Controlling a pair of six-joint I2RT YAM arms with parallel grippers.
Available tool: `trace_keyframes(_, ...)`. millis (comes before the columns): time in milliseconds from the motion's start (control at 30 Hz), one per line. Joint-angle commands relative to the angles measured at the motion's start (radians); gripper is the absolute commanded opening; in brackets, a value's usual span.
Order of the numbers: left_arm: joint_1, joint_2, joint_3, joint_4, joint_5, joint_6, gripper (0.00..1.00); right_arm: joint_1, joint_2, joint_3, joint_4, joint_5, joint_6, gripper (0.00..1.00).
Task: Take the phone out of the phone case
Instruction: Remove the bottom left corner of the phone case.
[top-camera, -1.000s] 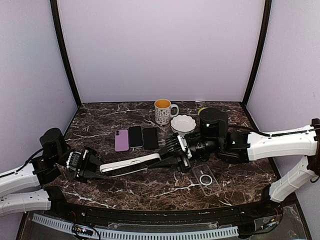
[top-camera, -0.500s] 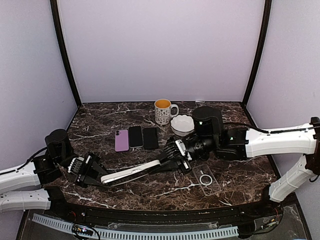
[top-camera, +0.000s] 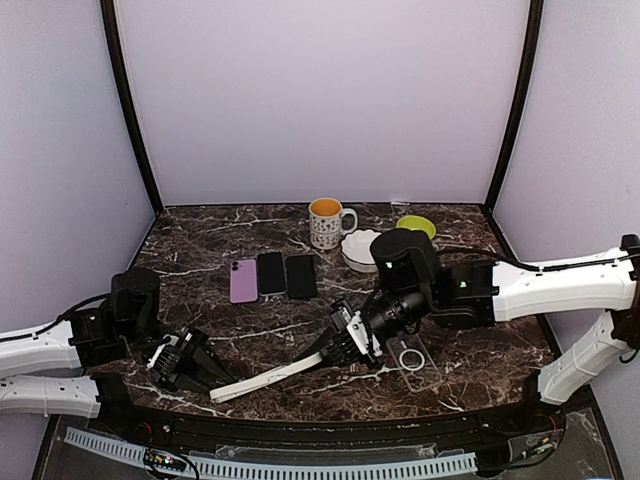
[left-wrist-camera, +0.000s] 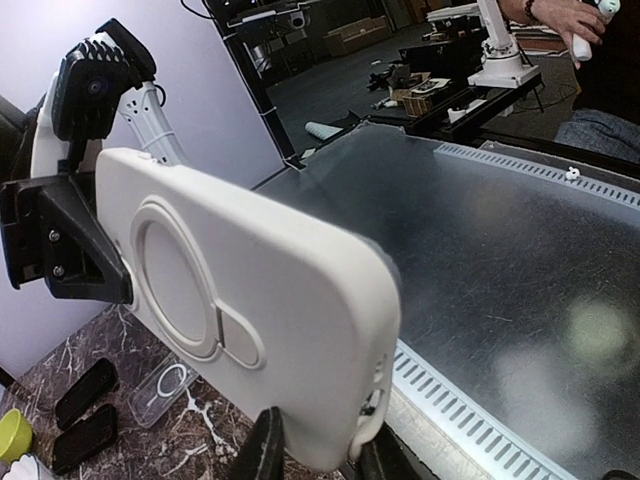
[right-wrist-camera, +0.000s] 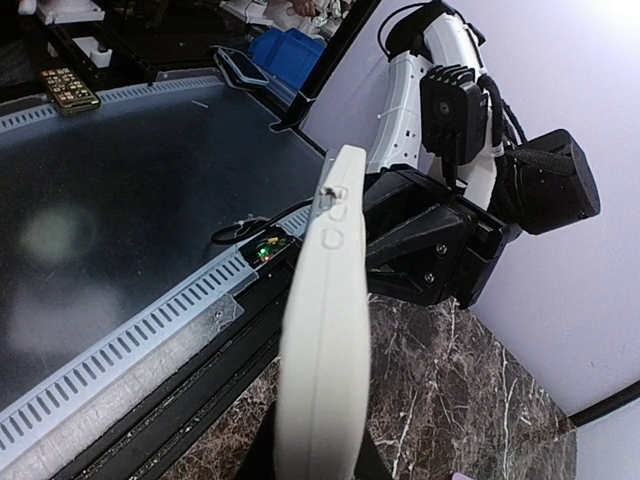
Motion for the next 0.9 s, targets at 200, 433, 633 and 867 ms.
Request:
trace_keyframes(200,-0.038,0.05,0.069,-0.097,-0.097,0.046,0.21,0.091,0.051,0.025,-0.036,0.087,-0.178,0.0)
trace_keyframes(433,-0.043,0.053,0.071,-0.113,-0.137,0.073,0.21,0.105,0.065,0.032,-0.051,0.083,-0.195,0.0)
trace_keyframes(633,-0.042,0.038,0.067,-0.113,-0.189,0.116,0.2,0.114,0.069,0.035,-0.056,0.076,-0.199,0.0)
trace_keyframes(867,-0.044,-0.006,0.039,-0.059,-0.287,0.161,0.19,0.122,0.085,0.036,-0.065,0.063,-0.199,0.0)
